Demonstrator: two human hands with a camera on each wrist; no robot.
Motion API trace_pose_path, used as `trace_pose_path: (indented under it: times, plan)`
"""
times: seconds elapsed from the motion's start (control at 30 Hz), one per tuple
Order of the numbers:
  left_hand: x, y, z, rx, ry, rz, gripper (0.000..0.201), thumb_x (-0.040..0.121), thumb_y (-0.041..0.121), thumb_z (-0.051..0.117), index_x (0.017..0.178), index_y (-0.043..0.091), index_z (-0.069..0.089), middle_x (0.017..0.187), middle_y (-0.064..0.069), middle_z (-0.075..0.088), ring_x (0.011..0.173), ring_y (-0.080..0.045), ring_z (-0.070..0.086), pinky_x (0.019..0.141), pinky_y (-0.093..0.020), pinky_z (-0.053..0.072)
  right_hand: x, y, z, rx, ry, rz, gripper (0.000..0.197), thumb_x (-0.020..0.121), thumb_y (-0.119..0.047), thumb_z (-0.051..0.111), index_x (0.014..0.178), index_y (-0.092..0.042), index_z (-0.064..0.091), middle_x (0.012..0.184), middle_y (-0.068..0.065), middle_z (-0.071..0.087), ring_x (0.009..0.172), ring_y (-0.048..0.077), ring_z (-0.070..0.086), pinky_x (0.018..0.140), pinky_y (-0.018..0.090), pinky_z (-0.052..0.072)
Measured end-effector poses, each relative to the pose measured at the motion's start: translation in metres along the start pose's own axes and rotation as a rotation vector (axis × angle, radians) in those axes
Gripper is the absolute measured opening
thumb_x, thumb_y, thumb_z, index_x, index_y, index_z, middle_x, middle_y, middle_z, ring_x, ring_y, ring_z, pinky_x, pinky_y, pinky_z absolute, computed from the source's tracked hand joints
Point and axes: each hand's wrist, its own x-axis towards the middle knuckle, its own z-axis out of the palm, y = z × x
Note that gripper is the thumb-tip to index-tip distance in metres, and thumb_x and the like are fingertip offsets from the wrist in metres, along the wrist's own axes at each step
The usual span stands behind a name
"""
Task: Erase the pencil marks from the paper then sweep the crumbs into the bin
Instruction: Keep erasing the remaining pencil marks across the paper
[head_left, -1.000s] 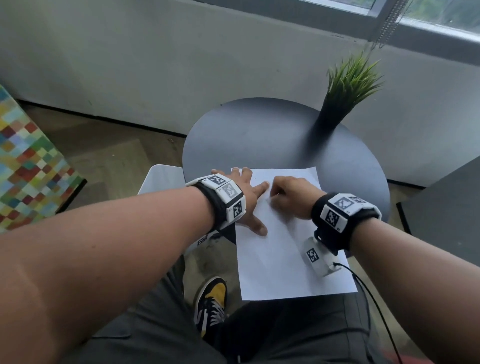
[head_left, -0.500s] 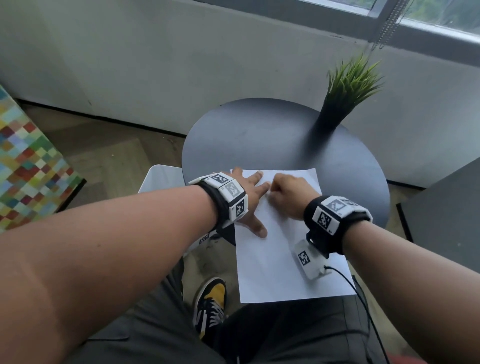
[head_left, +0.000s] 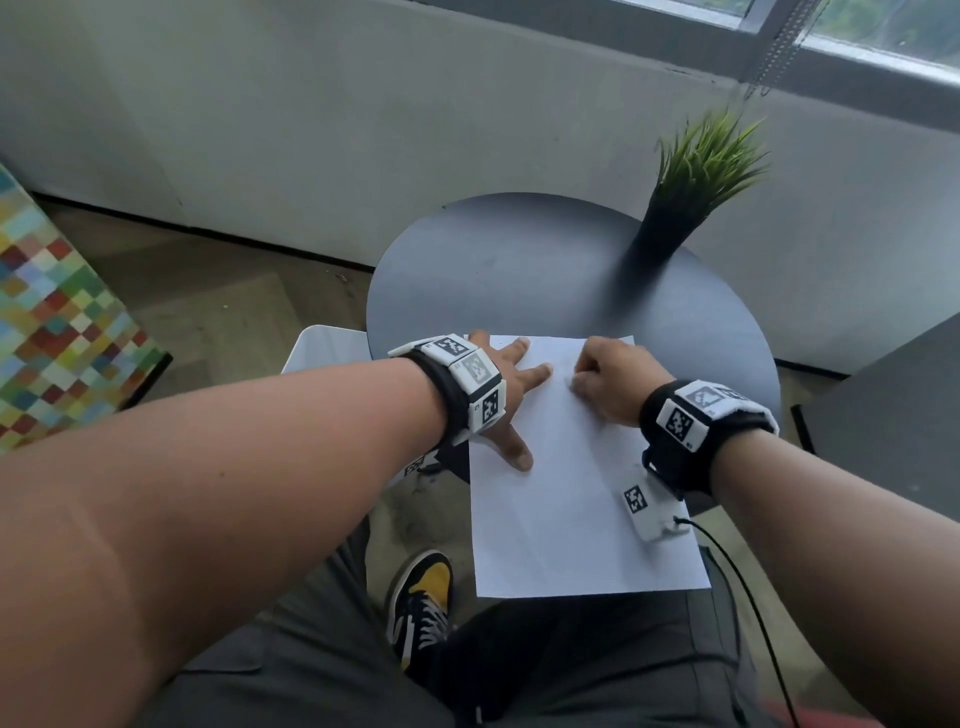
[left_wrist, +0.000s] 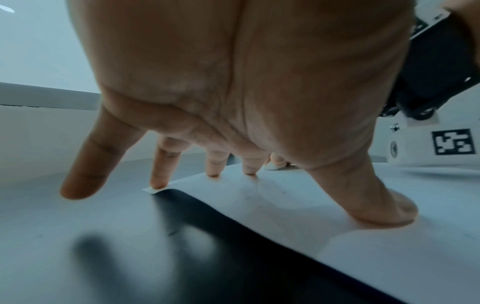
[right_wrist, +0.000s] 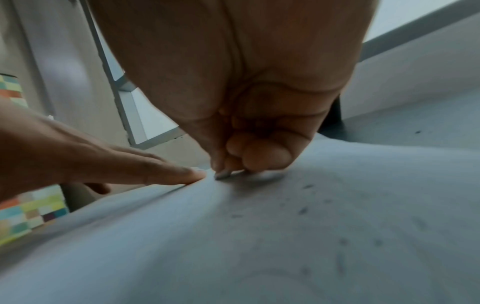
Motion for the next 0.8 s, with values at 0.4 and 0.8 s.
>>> trace_pose_path:
  times: [0.4,0.8]
  plan:
    - [0.005,-0.001,0.004,0.011,0.025,0.015,0.126,0.052,0.091,0.059,0.152,0.046,-0.003,0.165,0.001,-0.004,0.145,-0.039,0.013,0.11,-0.062,0.023,-0.006,-0.001,0.009,-0.074,0.043,-0.002,0.008,0.089,-0.024,0.049,0.092,-0.016,0.052,0.093,0.004,0.06,0.089,0.027,0.054,0.07,0.032,0.04]
    - [0.003,-0.001,0.0,0.021,0.018,0.052,0.117,0.054,0.085,0.066,0.148,0.052,0.004,0.164,-0.004,0.003,0.141,-0.043,0.02,0.103,-0.065,0.032,-0.019,-0.012,0.009,-0.083,-0.134,-0.244,0.004,0.089,-0.023,0.054,0.09,-0.02,0.055,0.092,0.002,0.063,0.089,0.025,0.056,0.074,0.03,0.044]
